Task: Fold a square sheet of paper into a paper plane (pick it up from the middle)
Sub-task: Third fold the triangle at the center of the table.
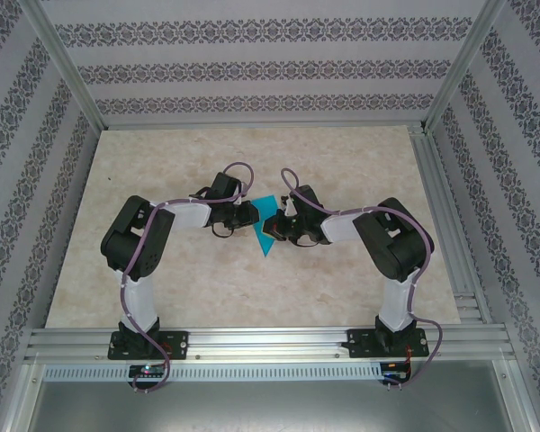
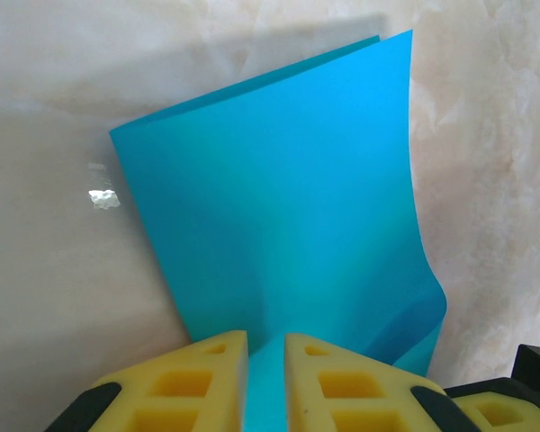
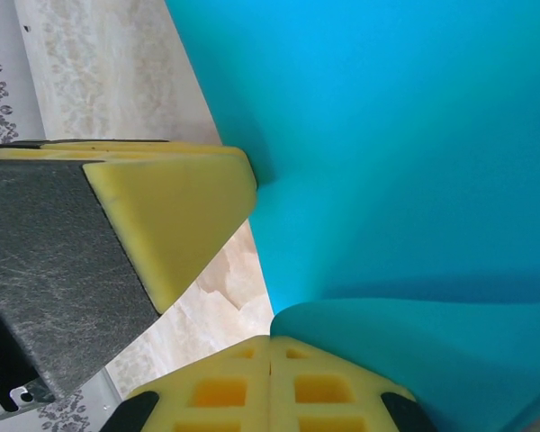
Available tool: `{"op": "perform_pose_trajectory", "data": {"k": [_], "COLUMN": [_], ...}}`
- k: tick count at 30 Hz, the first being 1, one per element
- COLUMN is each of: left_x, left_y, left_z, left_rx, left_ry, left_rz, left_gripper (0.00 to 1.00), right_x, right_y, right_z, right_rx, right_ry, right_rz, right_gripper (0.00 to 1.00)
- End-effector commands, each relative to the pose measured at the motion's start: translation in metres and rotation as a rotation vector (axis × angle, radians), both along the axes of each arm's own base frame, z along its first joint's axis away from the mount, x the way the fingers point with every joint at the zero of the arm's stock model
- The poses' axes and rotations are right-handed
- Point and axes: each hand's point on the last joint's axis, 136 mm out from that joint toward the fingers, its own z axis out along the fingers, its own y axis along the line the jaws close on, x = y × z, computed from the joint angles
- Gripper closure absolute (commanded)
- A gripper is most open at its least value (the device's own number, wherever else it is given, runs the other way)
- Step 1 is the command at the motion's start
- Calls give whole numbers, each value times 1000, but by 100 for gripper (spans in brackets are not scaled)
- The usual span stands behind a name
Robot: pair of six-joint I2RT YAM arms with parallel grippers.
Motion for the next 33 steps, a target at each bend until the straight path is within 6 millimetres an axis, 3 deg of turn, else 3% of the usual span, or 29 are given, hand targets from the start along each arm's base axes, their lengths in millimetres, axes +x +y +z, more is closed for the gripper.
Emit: {"op": "perform_pose_trajectory", "data": {"k": [1,33], "left_x": [0,-3], "left_y": [4,2], "left_z": [-9,-11], "left_rx": [24,15], "left_ry": [20,29], "left_rz": [-8,-12], "left_gripper": [81,81], "right_x": [4,11], "right_y": [9,6], "right_z": [3,-6], "right_rx": [22,36], "right_ry": [-24,-12], "right_rz": [16,-10], "right_gripper": [95,94]}}
